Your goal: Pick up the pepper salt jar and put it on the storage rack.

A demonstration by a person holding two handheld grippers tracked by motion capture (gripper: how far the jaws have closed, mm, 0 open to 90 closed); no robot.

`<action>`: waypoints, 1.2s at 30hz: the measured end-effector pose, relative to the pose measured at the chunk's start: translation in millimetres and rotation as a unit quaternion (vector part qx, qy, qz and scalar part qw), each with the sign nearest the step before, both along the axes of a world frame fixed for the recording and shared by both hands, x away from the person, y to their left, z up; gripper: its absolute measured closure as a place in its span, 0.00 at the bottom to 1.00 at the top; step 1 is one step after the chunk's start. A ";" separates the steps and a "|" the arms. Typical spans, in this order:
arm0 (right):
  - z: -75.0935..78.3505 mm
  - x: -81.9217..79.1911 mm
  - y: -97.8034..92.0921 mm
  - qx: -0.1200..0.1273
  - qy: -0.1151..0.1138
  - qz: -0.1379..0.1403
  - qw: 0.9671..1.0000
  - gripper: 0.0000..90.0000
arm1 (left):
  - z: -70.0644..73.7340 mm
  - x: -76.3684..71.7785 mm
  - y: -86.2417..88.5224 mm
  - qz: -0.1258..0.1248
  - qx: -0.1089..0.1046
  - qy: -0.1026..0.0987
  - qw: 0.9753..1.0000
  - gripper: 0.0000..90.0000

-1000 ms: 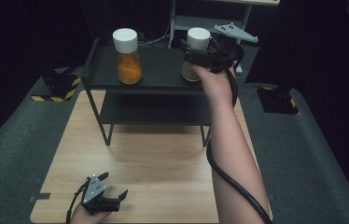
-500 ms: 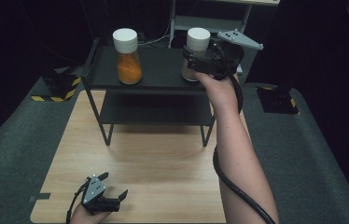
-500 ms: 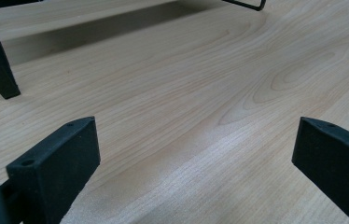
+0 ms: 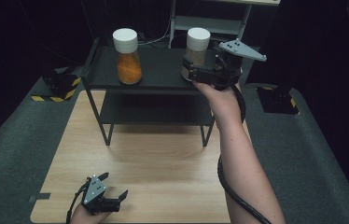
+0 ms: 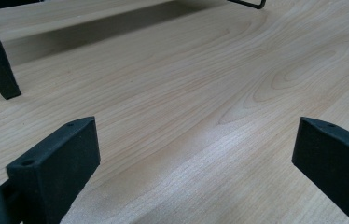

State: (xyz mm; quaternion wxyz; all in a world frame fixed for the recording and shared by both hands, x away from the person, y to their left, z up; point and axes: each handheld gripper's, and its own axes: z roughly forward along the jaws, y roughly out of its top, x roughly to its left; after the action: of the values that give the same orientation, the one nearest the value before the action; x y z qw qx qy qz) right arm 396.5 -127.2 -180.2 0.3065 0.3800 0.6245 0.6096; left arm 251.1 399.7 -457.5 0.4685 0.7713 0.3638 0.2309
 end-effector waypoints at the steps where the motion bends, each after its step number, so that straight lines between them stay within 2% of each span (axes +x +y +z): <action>1: -0.5 -1.8 -0.1 0.000 -0.001 0.001 1.000 0.00 | 0.0 0.0 -0.1 0.000 0.000 0.000 1.000 0.01; 12: -15.6 -26.0 -7.3 -0.005 -0.017 0.020 1.000 0.00 | -0.3 -0.6 -0.1 0.001 0.000 -0.002 1.000 0.01; 19: -29.6 -38.5 -14.6 -0.011 -0.012 0.029 0.999 0.00 | -0.8 -1.3 0.2 0.000 0.001 -0.005 1.000 0.01; 23: -44.1 -46.0 -17.7 -0.019 -0.008 0.038 0.999 0.00 | -1.4 -1.3 1.5 0.000 -0.005 -0.004 1.000 0.01; 26: -49.4 -48.0 -18.9 -0.020 -0.006 0.041 0.999 0.00 | -1.7 -1.4 1.7 0.000 -0.005 -0.005 1.000 0.01; 29: -65.9 -52.9 -21.5 -0.028 0.002 0.050 0.998 0.00 | -2.0 -1.7 1.8 0.001 -0.007 -0.005 1.000 0.01; 36: -86.4 -58.7 -28.3 -0.029 0.009 0.057 0.998 0.00 | -2.5 -2.4 2.3 0.001 -0.008 -0.007 1.000 0.01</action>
State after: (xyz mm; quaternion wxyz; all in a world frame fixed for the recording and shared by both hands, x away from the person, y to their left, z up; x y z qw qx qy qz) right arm 337.8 -155.5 -266.6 0.2765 0.3405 0.6651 0.6044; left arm 248.7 402.0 -460.0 0.4771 0.7655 0.3631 0.2334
